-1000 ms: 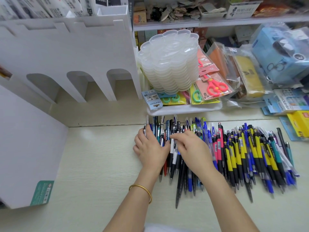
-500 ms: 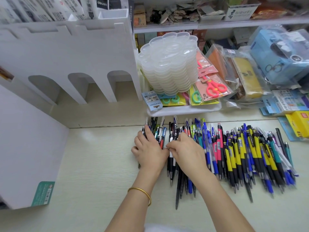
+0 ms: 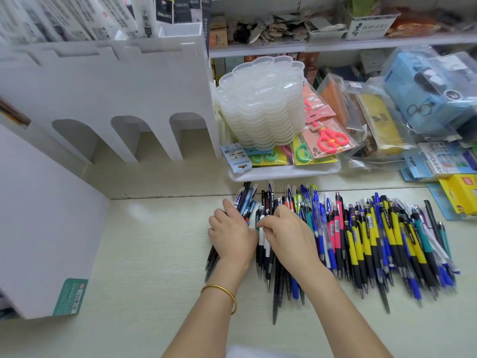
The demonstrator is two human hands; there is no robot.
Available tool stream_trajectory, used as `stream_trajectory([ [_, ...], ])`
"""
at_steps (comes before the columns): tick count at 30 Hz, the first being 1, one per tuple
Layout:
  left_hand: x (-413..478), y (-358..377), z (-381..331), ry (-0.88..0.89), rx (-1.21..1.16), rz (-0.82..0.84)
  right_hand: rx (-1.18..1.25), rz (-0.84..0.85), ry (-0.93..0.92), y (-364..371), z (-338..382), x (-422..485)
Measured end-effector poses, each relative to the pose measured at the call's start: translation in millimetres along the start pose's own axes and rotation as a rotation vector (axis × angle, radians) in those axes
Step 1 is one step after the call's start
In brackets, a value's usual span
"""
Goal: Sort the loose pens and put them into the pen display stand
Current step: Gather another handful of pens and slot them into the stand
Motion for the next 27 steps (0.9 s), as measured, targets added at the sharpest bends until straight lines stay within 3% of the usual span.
stream_trajectory([
  [5,3,-1,1,0.000,-0.019,0.048,0.046,-0.067,0.052,-7,-6,1],
  [9,4,-4,3,0.048,-0.021,-0.006,0.026,-0.020,0.091,-9,-10,1],
  [15,2,-12,10,0.081,-0.018,0.052,0.018,0.023,0.135,-11,-11,1],
  [22,-12,-18,34,-0.010,-0.235,0.264,0.038,0.039,0.208,-19,-12,-3],
  [27,-25,-24,42,-0.020,-0.528,0.363,0.083,0.029,0.245,-23,-7,-10],
])
Point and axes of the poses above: each hand's wrist, its own x-axis towards the middle knuckle, its own y-axis out of the palm, z = x × y, the point moved 7 cm from there along x, towards the middle knuckle, and after that the axes turned 11 degrees about -z, right-handed, at the moved point
